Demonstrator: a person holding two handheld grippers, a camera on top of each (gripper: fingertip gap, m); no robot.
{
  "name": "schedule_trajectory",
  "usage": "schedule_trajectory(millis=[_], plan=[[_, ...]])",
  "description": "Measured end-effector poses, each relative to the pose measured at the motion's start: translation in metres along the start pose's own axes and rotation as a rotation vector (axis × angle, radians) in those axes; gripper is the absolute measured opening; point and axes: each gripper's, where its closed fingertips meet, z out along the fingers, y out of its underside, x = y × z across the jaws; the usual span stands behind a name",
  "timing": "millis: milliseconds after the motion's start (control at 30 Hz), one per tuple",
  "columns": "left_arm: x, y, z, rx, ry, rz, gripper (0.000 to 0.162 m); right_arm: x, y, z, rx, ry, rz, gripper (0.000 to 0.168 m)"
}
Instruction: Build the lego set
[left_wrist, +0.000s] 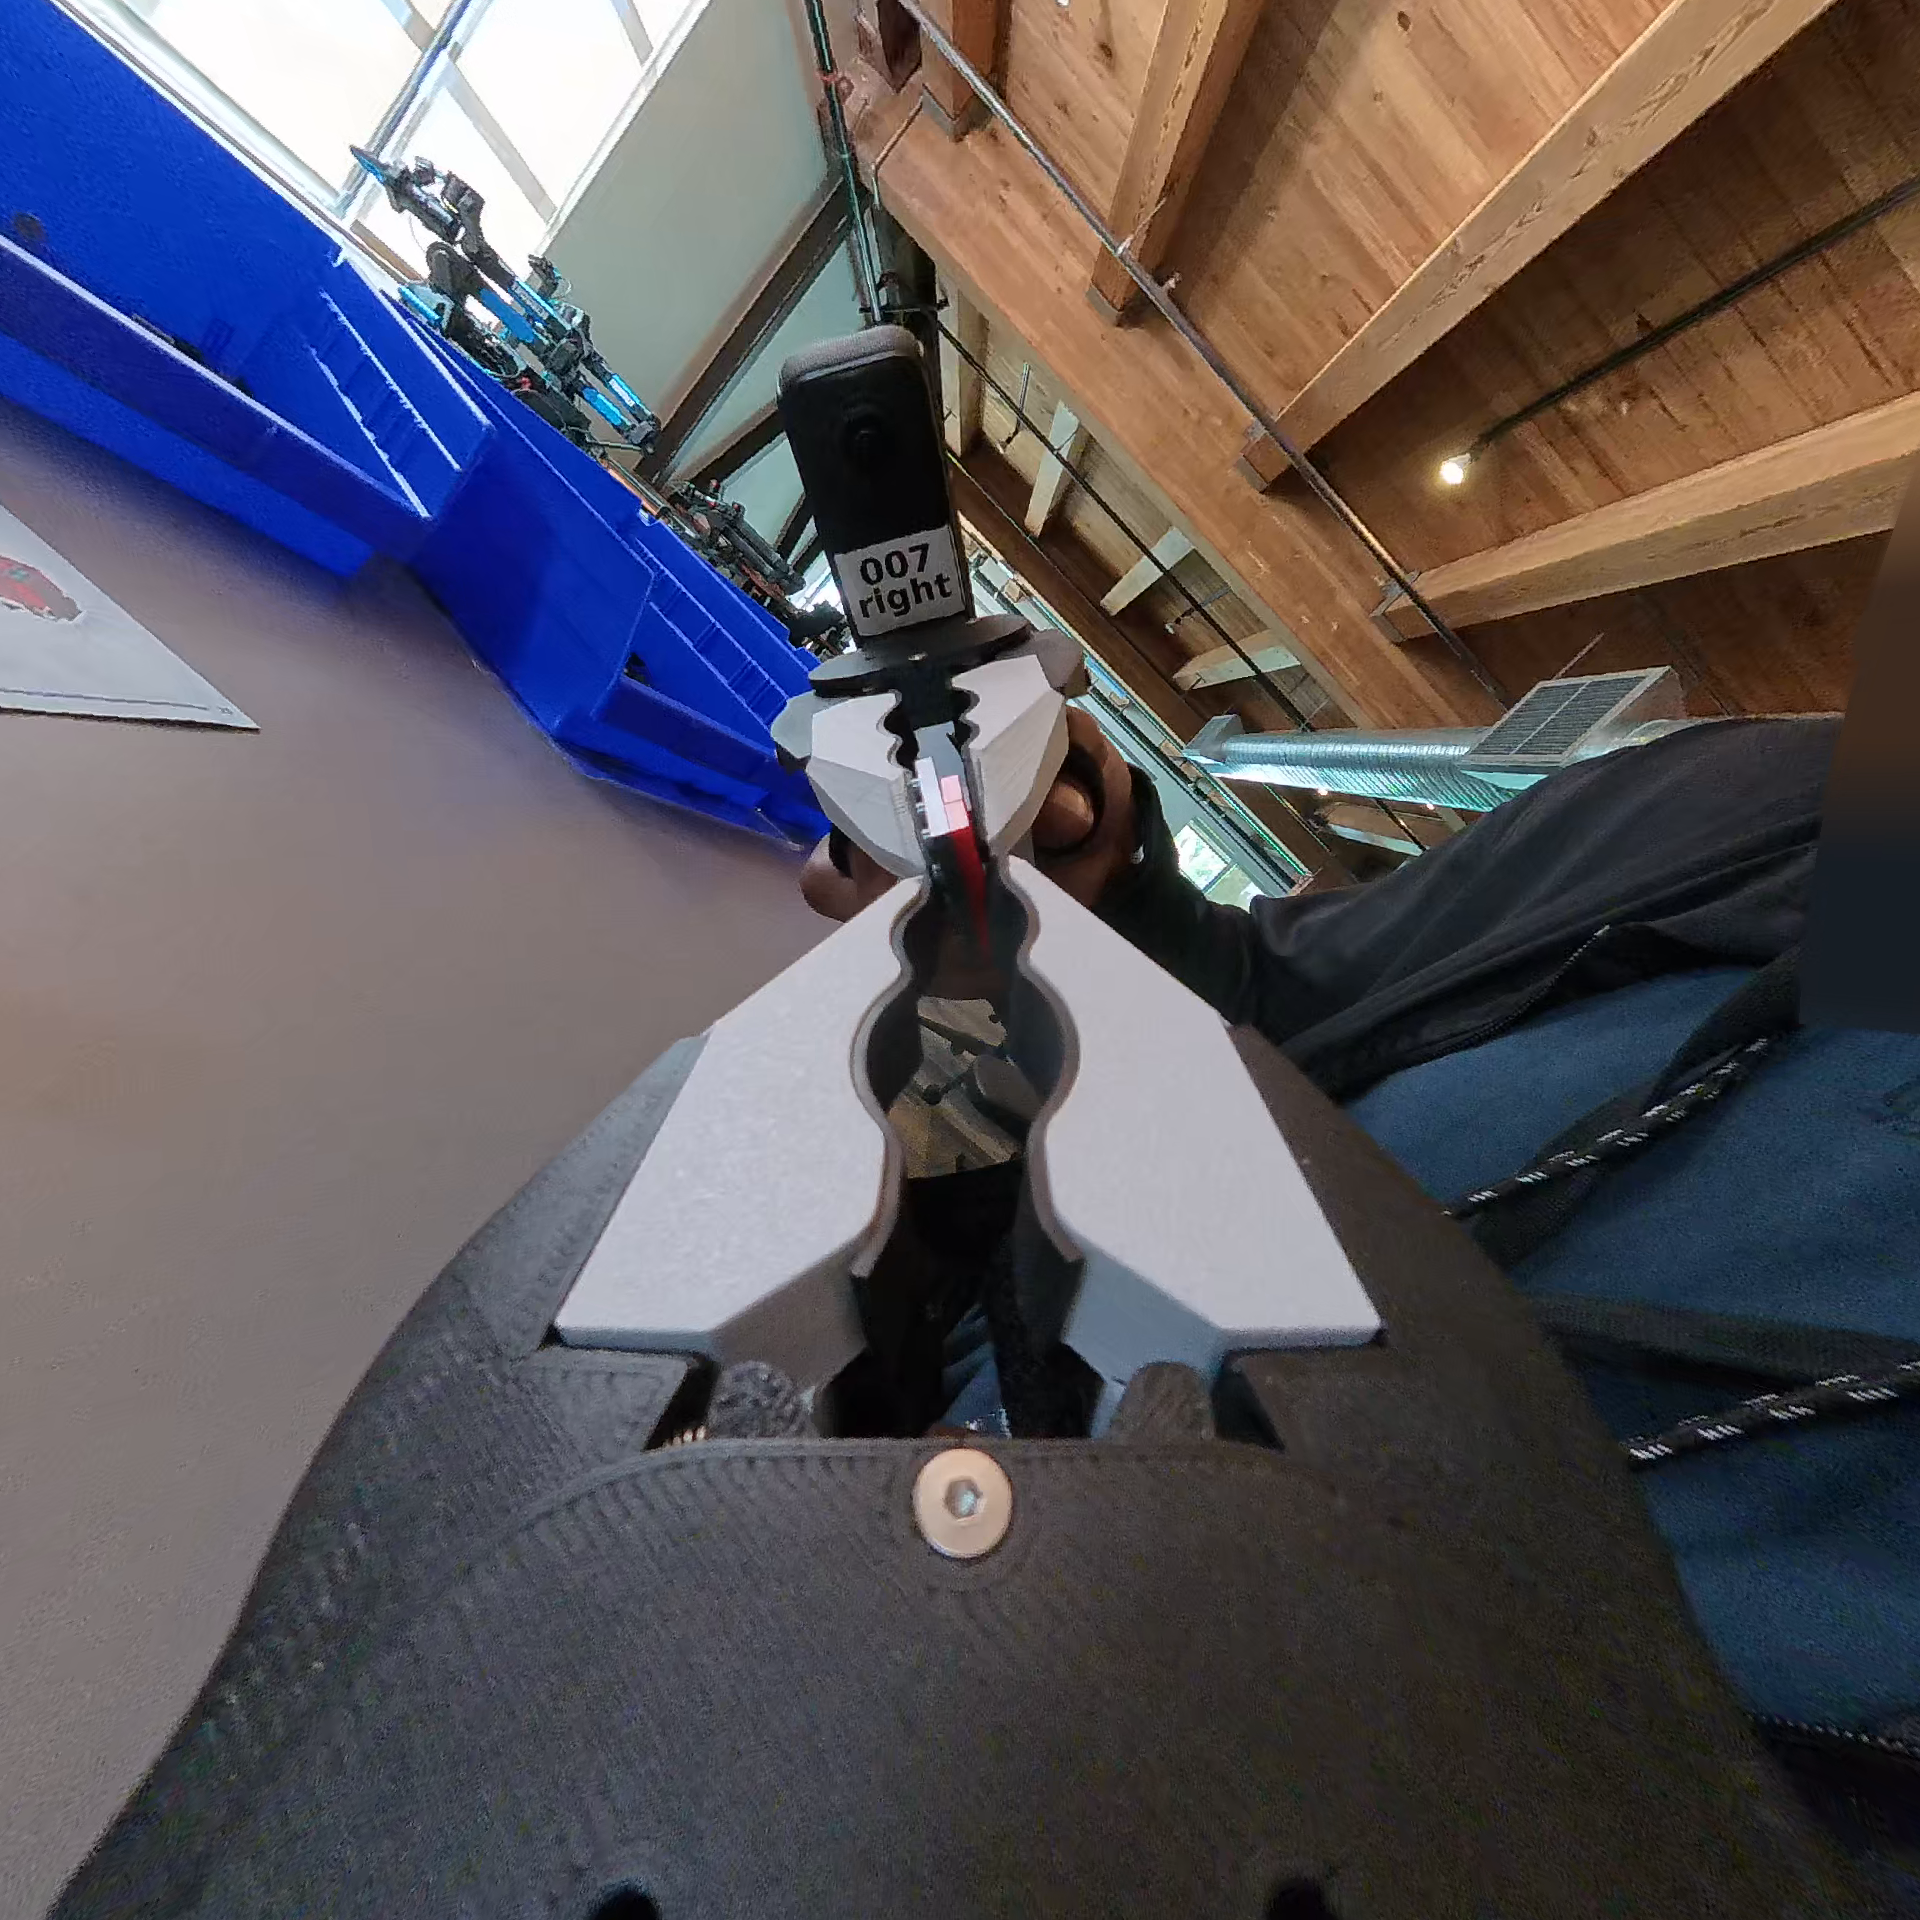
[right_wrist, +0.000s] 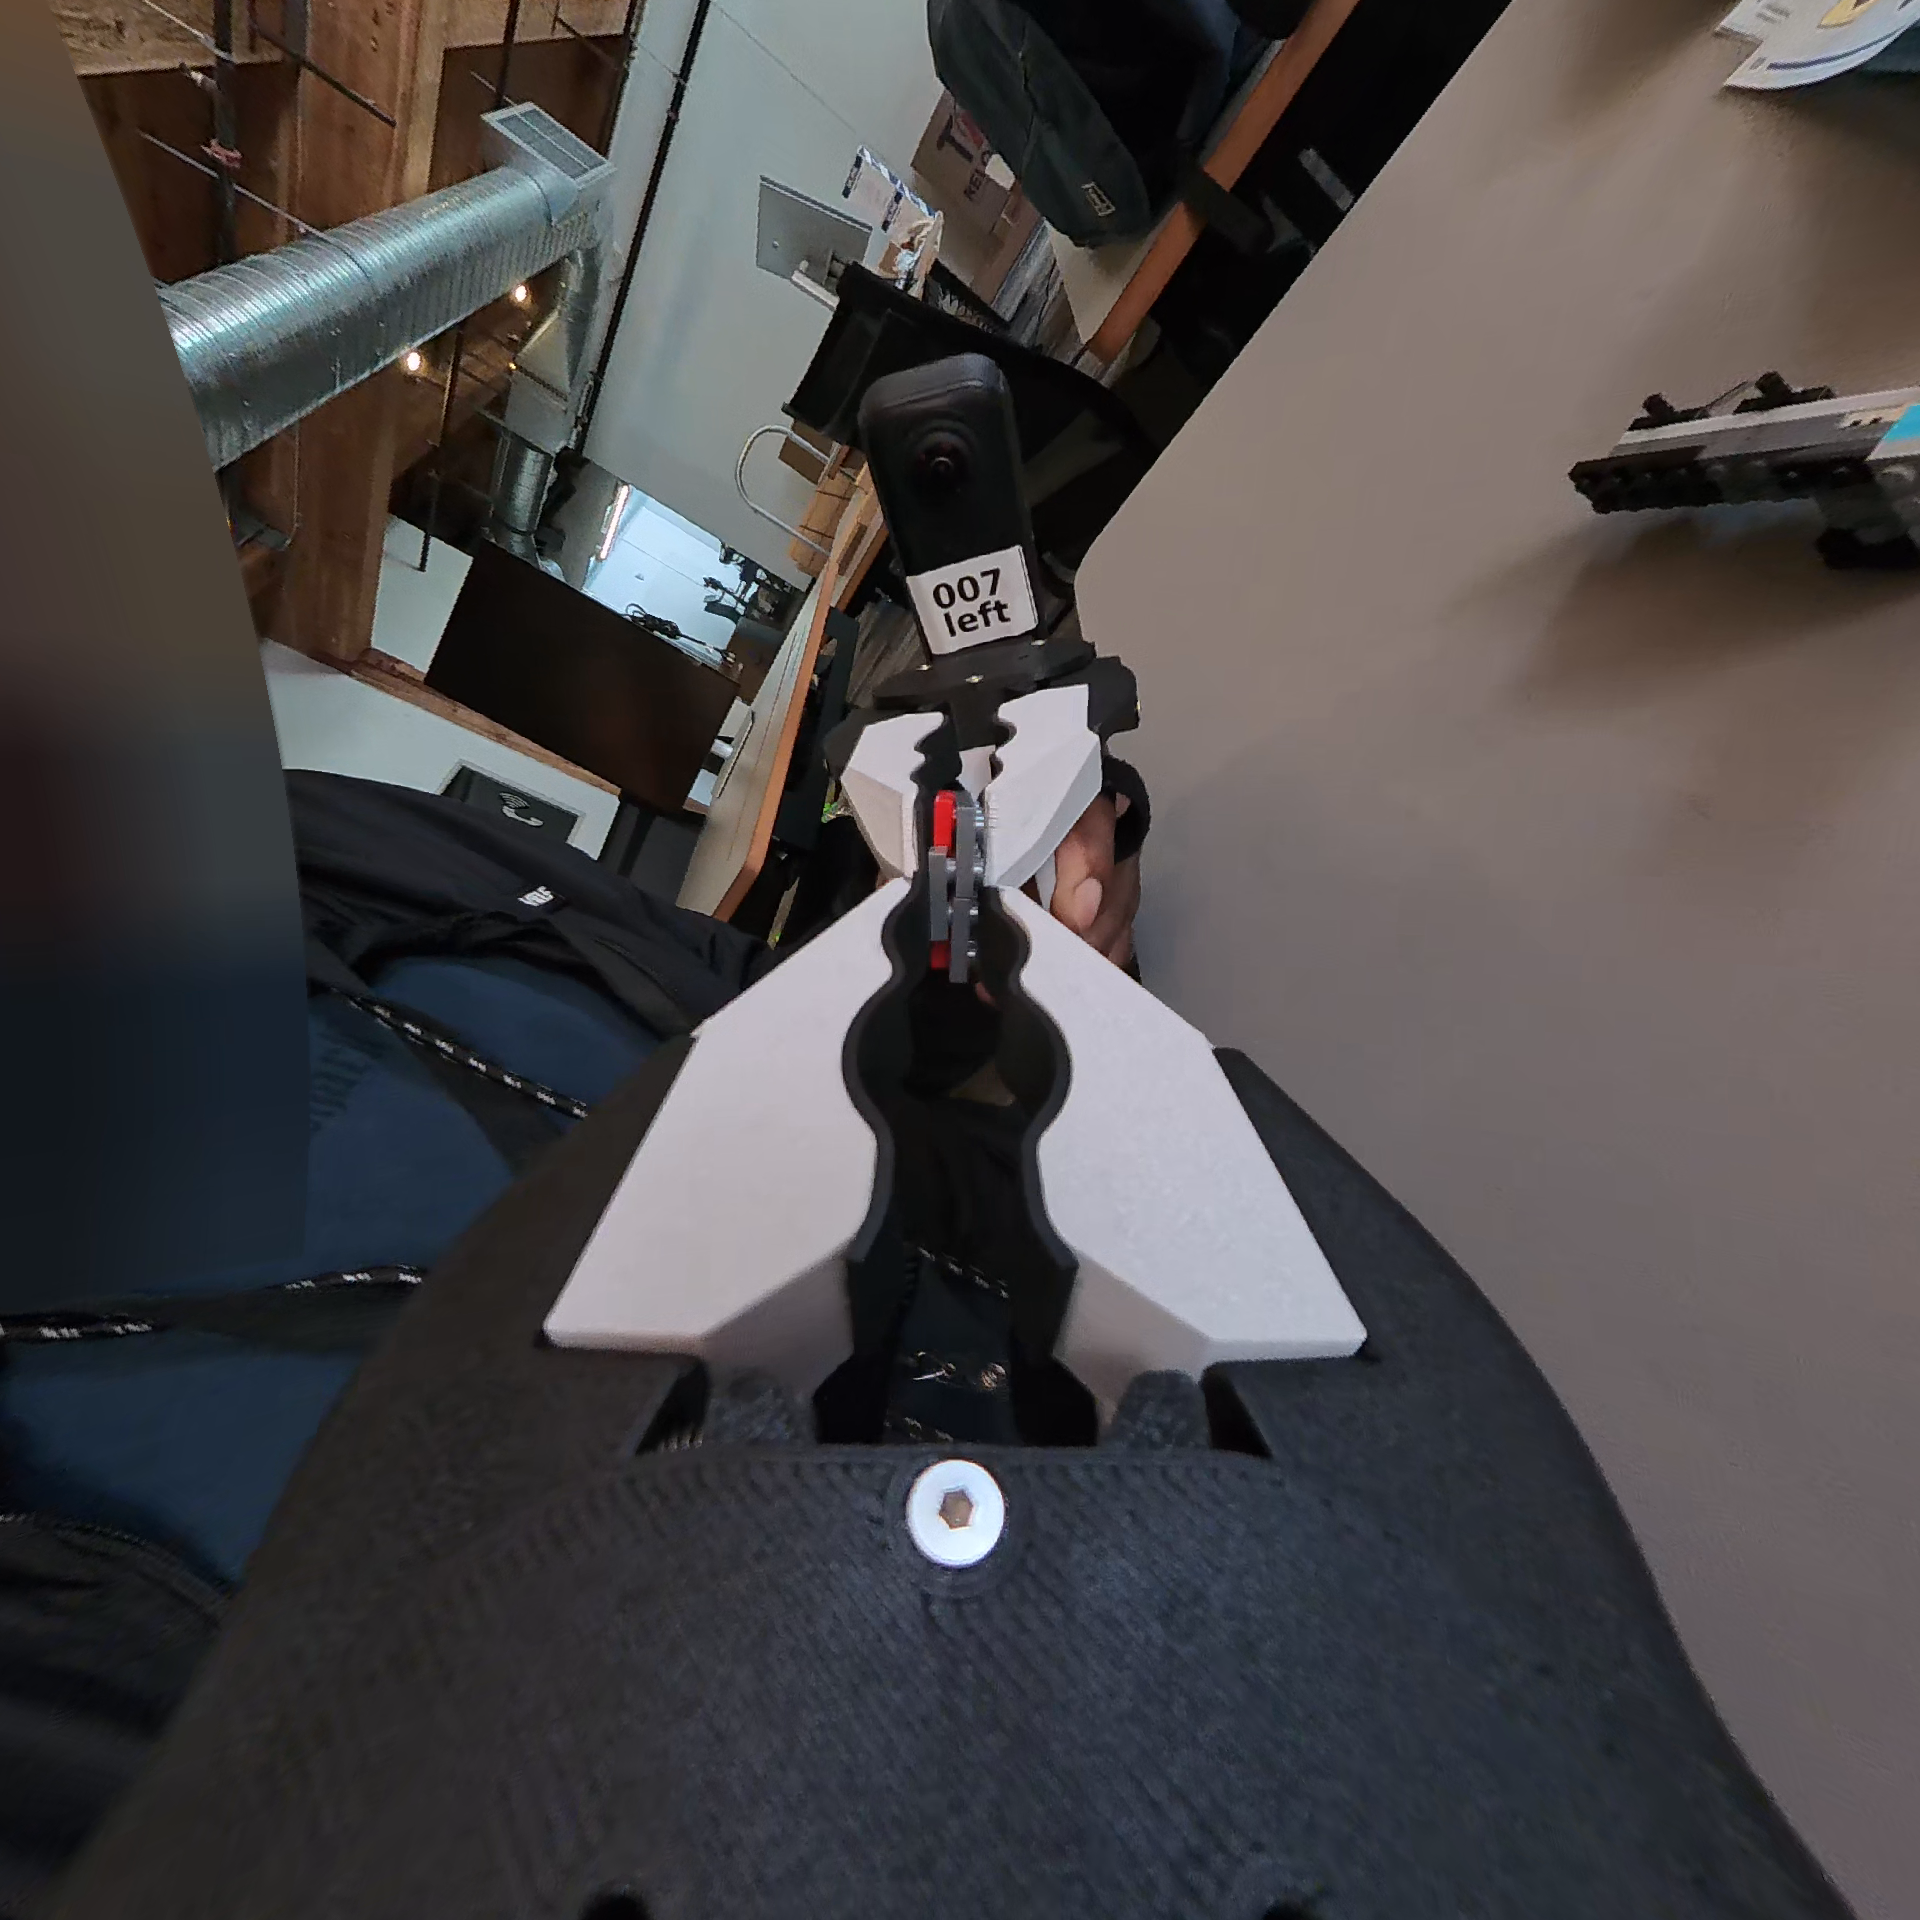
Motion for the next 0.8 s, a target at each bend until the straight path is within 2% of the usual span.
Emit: schedule_trajectory(millis=[400,633,733,800], plan=[[0.002,-0.0013,-0.0005,0.005,0.014,-0.003,0.008,-0.0021,-0.0009,0.0007,0.0,-0.004,-0.001,0.009],[0.005,-0.0037,-0.0014,0.017,0.031,-0.005,0.008,-0.004,-0.0027,0.0014,0.007,-0.006,-0.021,0.024],[0.006,-0.0027,-0.0008,0.009,0.032,0.005,0.008,-0.0053,-0.0054,0.0009,0.017,0.001,-0.041,0.022],[0.0065,-0.002,-0.0003,0.005,0.033,0.009,0.008,-0.006,-0.0047,0.0013,0.012,0.003,-0.055,0.015]])
